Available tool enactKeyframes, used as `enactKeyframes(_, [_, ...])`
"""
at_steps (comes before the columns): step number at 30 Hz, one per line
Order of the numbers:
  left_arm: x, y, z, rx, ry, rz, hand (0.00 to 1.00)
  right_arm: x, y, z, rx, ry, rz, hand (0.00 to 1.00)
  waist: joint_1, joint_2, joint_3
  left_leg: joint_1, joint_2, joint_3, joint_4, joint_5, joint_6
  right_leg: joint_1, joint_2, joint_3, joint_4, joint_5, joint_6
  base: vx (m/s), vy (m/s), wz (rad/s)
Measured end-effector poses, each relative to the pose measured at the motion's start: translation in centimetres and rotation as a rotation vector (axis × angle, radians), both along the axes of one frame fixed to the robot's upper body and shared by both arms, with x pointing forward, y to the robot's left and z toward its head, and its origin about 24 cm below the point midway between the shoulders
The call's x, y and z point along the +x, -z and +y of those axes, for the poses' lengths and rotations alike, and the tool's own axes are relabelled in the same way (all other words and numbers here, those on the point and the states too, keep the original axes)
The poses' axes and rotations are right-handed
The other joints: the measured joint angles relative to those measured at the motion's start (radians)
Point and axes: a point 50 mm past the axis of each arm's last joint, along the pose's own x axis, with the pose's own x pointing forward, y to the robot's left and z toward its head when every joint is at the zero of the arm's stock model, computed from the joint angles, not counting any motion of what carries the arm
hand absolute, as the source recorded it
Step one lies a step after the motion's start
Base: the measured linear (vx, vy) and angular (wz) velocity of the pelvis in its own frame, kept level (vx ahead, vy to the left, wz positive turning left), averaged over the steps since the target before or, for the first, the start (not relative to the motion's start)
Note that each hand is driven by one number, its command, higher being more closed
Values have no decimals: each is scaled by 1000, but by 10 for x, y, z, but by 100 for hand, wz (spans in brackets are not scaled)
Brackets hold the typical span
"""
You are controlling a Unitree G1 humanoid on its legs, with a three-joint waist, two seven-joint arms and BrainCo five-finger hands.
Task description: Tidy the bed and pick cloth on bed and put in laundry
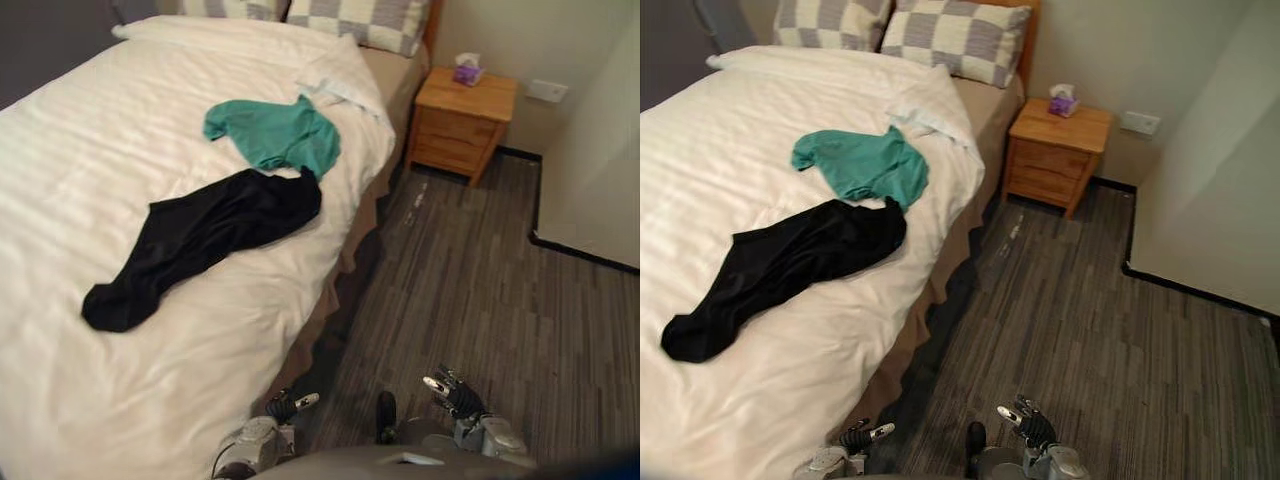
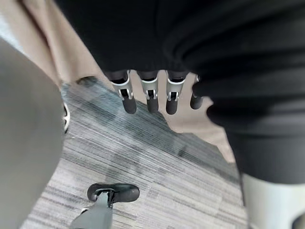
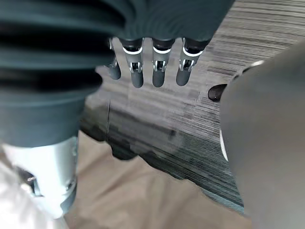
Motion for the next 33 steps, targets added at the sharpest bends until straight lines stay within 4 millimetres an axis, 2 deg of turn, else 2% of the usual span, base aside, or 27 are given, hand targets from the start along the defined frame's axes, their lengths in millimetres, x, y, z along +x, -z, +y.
enactKeyframes(3, [0,0,2,0,-28,-8,0,0,1,1,6,0,16,0,12,-2,2,-13,-67,-173,-70,-19,47,0,16,54,1,20,-10,22,81,-49])
enactKeyframes(4, [0,-1,8,9,-64,-13,0,0,3,3,9,-10,36,0,34,-1,-1,-12,-77,-264,-52,-27,60,-2,28,105,1,25,-5,32,106,-132])
enactKeyframes(5, [-5,0,14,26,-86,-19,0,1,5,8,5,-35,64,0,41,-14,6,-18,-99,-375,-25,-39,71,-4,31,161,1,31,-1,22,122,-136])
enactKeyframes(7, [-9,0,15,22,-111,-21,0,0,6,8,6,-16,82,0,45,-14,6,-19,-133,-474,-42,-69,81,-16,41,235,1,49,12,-58,162,-139])
enactKeyframes(8, [-10,1,11,6,-119,-20,0,-1,6,3,-12,-13,94,0,44,22,-13,-9,-133,-495,-87,-97,73,-43,80,276,-3,66,22,-98,189,-139])
enactKeyframes(9, [-11,1,10,1,-121,-16,0,-1,6,0,-22,-13,95,0,40,43,-27,-7,-128,-495,-102,-112,69,-59,96,287,-5,75,23,-98,195,-117])
enactKeyframes(10, [-14,2,10,-2,-120,-6,0,3,4,0,-27,-12,81,0,28,44,-25,-9,-132,-479,-116,-119,69,-77,94,294,0,84,15,-74,140,-72])
enactKeyframes(12, [-11,2,8,-12,-115,-12,0,9,3,2,-33,-25,71,0,28,46,-24,-14,-136,-425,-136,-119,68,-118,89,254,40,70,1,-79,118,-66])
enactKeyframes(14, [-10,1,10,-10,-84,-11,0,4,5,6,-32,-17,86,0,25,24,-29,-8,-155,-419,-143,-119,68,-122,80,253,37,101,10,-52,66,-38])
enactKeyframes(17, [-16,4,7,-18,-63,14,0,1,6,5,-50,-16,95,0,27,17,-38,-10,-172,-436,-111,-118,70,-97,72,277,0,117,15,0,38,-19])
enactKeyframes(20, [-18,5,3,-28,-63,26,0,1,6,3,-72,-7,95,0,21,31,-44,-11,-179,-444,-86,-107,78,-89,64,280,-5,107,16,13,13,-6])
enactKeyframes(21, [-19,5,3,-28,-64,27,0,1,6,3,-71,-5,95,0,21,32,-45,-13,-180,-443,-82,-104,77,-89,61,273,-5,104,12,21,0,-6])
enactKeyframes(23, [-19,5,3,-27,-72,27,0,0,7,3,-83,-9,109,0,28,40,-51,-13,-173,-435,-78,-95,84,-93,41,138,13,68,-25,28,-5,-25])
enactKeyframes(27, [-21,6,4,-29,-91,34,0,-1,9,5,-91,-21,128,0,30,28,-60,0,-176,-440,-76,-82,101,-89,46,136,11,73,-18,51,-21,-35])
enactKeyframes(28, [-21,6,4,-29,-91,35,0,-1,9,6,-90,-22,133,0,30,25,-64,2,-177,-440,-76,-74,93,-90,48,132,8,73,-18,23,-8,-23])
enactKeyframes(29, [-13,6,0,-28,-40,81,0,-5,13,8,-93,-25,194,0,58,10,-33,17,-161,-497,-179,-79,38,-1,32,53,-6,34,12,15,10,-16])
enactKeyframes(33, [-13,6,1,-27,-41,82,0,-6,13,7,-93,-20,196,0,59,9,-33,14,-162,-500,-180,-79,38,-2,29,49,-6,33,11,-18,48,2])
